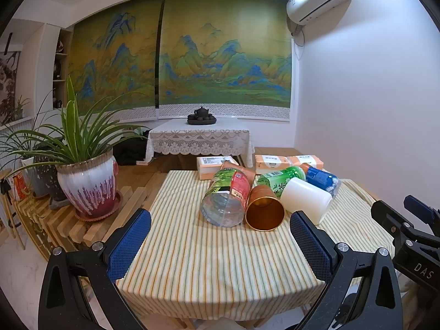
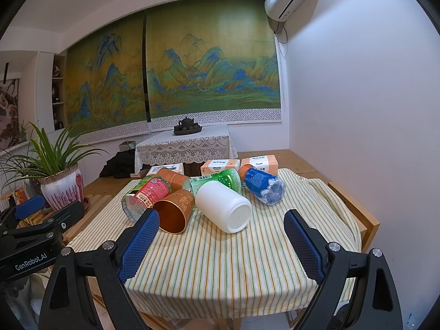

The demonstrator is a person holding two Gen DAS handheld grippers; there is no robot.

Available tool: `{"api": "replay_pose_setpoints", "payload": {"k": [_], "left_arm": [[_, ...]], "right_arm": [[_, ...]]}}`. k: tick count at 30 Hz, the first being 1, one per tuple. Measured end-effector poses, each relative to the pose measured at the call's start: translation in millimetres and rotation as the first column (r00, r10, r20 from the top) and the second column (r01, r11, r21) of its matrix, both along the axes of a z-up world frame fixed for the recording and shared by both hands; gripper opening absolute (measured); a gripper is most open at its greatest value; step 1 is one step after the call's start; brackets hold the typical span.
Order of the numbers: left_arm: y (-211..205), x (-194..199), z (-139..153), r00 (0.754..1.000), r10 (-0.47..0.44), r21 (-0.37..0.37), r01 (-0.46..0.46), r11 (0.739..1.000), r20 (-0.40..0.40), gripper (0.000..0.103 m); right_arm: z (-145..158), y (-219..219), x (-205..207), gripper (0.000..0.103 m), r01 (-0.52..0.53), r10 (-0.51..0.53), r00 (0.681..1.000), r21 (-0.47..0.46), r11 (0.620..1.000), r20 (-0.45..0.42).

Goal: Flip cup upside down

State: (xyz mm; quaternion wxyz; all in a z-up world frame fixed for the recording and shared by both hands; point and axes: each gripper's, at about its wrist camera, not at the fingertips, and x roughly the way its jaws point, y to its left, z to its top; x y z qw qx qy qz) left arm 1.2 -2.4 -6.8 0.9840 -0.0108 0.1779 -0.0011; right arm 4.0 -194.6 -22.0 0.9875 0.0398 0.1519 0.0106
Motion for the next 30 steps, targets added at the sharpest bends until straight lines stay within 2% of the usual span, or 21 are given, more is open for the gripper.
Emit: {"api": "replay_pose_setpoints", "payload": {"k": [30], "left_arm": [[-4.5,4.5,-1.9,1.000,-0.028,0.009,0.028,1.000,-0.013,0.102]], "right_arm": [[-2.9,-3.0,2.2,0.090,-0.001,0.001,1.000,0.002,1.000,-0.010]]}}
